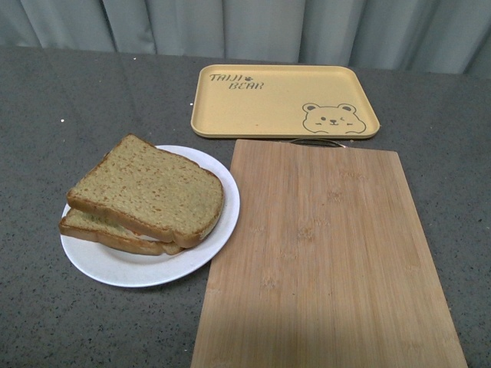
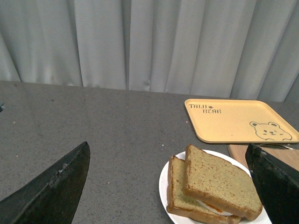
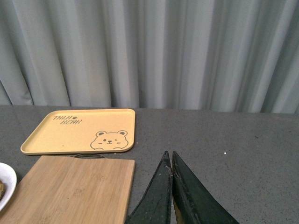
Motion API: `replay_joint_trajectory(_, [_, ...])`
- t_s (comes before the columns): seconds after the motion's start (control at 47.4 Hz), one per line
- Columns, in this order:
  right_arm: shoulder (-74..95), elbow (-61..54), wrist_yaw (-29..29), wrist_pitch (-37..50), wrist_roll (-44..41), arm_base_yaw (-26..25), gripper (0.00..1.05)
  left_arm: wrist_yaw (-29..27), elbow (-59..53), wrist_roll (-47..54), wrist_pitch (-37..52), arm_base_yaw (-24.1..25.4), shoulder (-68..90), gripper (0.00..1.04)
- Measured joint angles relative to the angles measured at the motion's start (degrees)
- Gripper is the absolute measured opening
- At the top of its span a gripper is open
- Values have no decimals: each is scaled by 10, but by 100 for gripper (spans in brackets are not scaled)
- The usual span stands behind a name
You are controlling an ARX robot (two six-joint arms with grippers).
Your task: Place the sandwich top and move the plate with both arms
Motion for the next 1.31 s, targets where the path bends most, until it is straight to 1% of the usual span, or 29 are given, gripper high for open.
replay_joint_trajectory(0.042, [-1,0,0,-2,0,0,1,0,0,0,0,0,0,98])
replay_joint_trajectory(0.148, [-1,0,0,-3,-1,0,14,0,0,0,0,0,0,98])
replay_joint_trajectory(0.232, [-2,0,0,-3,-1,0,34,0,0,0,0,0,0,98])
replay_joint_trajectory(0.316, [-2,0,0,-3,-1,0,46,0,0,0,0,0,0,98])
replay_joint_trajectory(0.338, [-2,0,0,-3,-1,0,48,0,0,0,0,0,0,98])
replay_joint_trajectory(0.422, [-2,0,0,-3,-1,0,62,0,0,0,0,0,0,98])
replay_joint_trajectory(0.443, [-2,0,0,-3,-1,0,67,2,1,-3,-3,0,2,98])
replay_joint_trajectory(0.464, [-2,0,0,-3,-1,0,71,5,7,-12,-24,0,10,98])
replay_joint_trajectory(0.485, [-2,0,0,-3,-1,0,76,6,25,-33,-72,-5,34,98])
replay_joint_trajectory(0.527, [-2,0,0,-3,-1,0,85,-1,50,-78,-121,-16,95,98])
replay_joint_trajectory(0.549, [-2,0,0,-3,-1,0,90,-12,54,-107,-126,-26,130,98])
replay_joint_trajectory(0.591, [-2,0,0,-3,-1,0,96,-18,57,-144,-116,-39,177,98])
replay_joint_trajectory(0.633, [-2,0,0,-3,0,0,97,-17,59,-179,-101,-47,212,98])
replay_joint_trajectory(0.696, [-2,0,0,-3,-1,0,94,-18,62,-224,-67,-61,275,98])
replay_joint_trajectory(0.781, [-2,0,0,-3,-1,0,95,-6,70,-312,9,-78,410,98])
replay_joint_trajectory(0.886, [-2,0,0,-3,-1,0,95,2,84,-391,84,-90,553,98])
replay_joint_trajectory(1.076, [-2,0,0,-3,-1,0,95,2,114,-467,177,-108,743,98])
replay_joint_trajectory(1.181, [-2,0,0,-3,-1,0,95,7,131,-499,207,-120,836,98])
replay_joint_trajectory(1.308, [-2,0,0,-3,-1,0,95,7,148,-523,229,-139,898,98])
